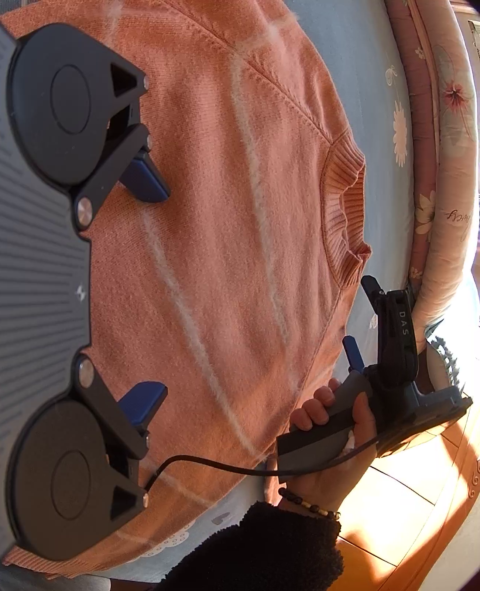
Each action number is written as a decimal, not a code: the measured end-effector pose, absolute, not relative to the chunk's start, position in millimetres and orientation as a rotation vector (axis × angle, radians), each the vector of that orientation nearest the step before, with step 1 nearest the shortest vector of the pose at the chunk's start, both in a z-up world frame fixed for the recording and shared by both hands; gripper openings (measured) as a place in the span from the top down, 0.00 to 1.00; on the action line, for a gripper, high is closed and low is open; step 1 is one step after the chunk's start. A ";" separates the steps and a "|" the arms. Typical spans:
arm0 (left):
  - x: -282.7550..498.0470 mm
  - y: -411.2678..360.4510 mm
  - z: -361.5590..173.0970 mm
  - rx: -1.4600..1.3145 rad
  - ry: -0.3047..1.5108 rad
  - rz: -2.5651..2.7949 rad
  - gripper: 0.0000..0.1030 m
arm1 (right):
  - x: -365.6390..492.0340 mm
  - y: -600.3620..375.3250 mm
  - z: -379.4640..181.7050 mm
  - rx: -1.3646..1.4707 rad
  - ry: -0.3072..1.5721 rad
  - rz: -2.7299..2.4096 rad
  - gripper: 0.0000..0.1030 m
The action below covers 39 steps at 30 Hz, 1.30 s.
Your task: Fold clothes
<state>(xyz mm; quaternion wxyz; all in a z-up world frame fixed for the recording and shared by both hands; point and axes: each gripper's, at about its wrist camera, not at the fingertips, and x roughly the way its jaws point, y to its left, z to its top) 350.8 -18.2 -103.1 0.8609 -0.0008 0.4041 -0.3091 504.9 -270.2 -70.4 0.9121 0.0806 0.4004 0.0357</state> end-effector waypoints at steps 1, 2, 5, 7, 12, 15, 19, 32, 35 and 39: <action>350.4 -18.9 -103.0 0.003 0.847 -0.646 0.01 | 498.8 -266.0 -69.2 0.145 0.847 0.078 0.00; 350.0 -19.4 -103.0 0.008 0.847 -0.644 0.01 | 493.7 -261.9 -70.6 0.125 0.867 0.088 0.00; 349.7 -20.3 -103.3 0.019 0.844 -0.642 0.01 | 487.0 -247.7 -84.8 0.046 0.917 0.095 0.00; 350.6 -20.1 -103.5 0.018 0.844 -0.643 0.01 | 491.9 -238.7 -96.8 -0.028 0.909 0.051 0.00; 353.4 -17.1 -103.7 0.000 0.846 -0.653 0.01 | 521.4 -235.7 -105.8 -0.038 0.814 -0.008 0.00; 353.5 -16.9 -103.9 -0.002 0.843 -0.656 0.01 | 542.6 -232.7 -106.9 -0.055 0.785 -0.010 0.00; 352.5 -17.9 -103.5 0.001 0.843 -0.652 0.01 | 544.4 -227.2 -93.1 0.003 0.792 -0.024 0.00; 352.7 -19.1 -104.3 0.008 0.844 -0.646 0.01 | 543.0 -114.3 -90.2 -0.167 0.849 0.241 0.00; 353.5 -17.4 -104.6 0.001 0.844 -0.651 0.01 | 564.4 -116.6 -105.5 -0.116 0.821 0.229 0.00; 354.4 -15.7 -104.5 -0.015 0.844 -0.661 0.01 | 590.3 -124.3 -106.9 -0.044 0.810 0.179 0.00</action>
